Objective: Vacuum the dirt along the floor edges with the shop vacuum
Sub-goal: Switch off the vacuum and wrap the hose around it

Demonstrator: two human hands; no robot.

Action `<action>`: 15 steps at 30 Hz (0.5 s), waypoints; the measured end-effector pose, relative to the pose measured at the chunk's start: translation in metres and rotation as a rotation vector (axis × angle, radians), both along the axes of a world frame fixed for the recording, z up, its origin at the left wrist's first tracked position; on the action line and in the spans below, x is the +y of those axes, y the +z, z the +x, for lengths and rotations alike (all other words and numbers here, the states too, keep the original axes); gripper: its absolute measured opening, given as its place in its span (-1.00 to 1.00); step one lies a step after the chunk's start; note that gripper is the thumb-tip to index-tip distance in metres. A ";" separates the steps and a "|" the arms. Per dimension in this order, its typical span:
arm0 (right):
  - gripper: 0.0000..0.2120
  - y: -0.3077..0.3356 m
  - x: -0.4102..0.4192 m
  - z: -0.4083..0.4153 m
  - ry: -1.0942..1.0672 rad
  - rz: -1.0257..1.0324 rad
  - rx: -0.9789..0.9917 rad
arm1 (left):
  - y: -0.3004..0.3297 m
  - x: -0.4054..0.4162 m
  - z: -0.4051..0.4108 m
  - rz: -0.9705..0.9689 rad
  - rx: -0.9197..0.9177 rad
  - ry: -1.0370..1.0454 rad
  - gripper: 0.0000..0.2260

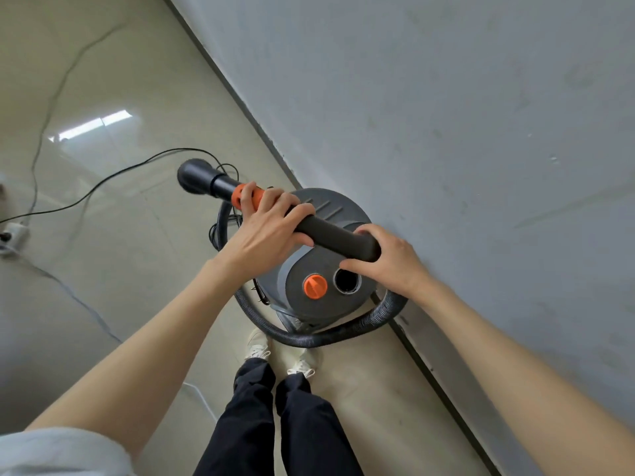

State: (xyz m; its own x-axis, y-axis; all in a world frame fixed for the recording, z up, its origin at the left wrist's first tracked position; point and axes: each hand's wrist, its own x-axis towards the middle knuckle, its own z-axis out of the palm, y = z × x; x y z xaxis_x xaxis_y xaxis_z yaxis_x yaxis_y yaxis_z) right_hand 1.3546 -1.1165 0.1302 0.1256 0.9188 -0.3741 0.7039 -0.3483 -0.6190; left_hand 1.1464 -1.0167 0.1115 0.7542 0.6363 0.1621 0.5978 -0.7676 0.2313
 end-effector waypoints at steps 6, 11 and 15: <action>-0.32 -0.016 0.000 0.002 -0.064 -0.043 0.053 | -0.004 -0.003 -0.013 -0.086 -0.018 0.123 -0.57; -0.60 -0.033 -0.014 0.013 -0.259 -0.083 0.093 | 0.005 0.004 -0.024 -0.097 -0.027 0.168 -0.52; -0.69 -0.024 -0.011 0.013 -0.273 -0.011 0.175 | 0.019 0.012 -0.032 -0.248 0.002 0.207 -0.47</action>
State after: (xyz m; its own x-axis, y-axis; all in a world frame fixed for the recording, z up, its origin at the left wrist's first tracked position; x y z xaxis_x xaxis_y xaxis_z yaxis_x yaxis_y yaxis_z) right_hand 1.3681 -1.1277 0.1064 0.2996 0.8560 -0.4214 0.4668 -0.5167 -0.7177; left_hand 1.1148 -1.0046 0.1301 0.6048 0.7962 -0.0179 0.7359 -0.5501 0.3948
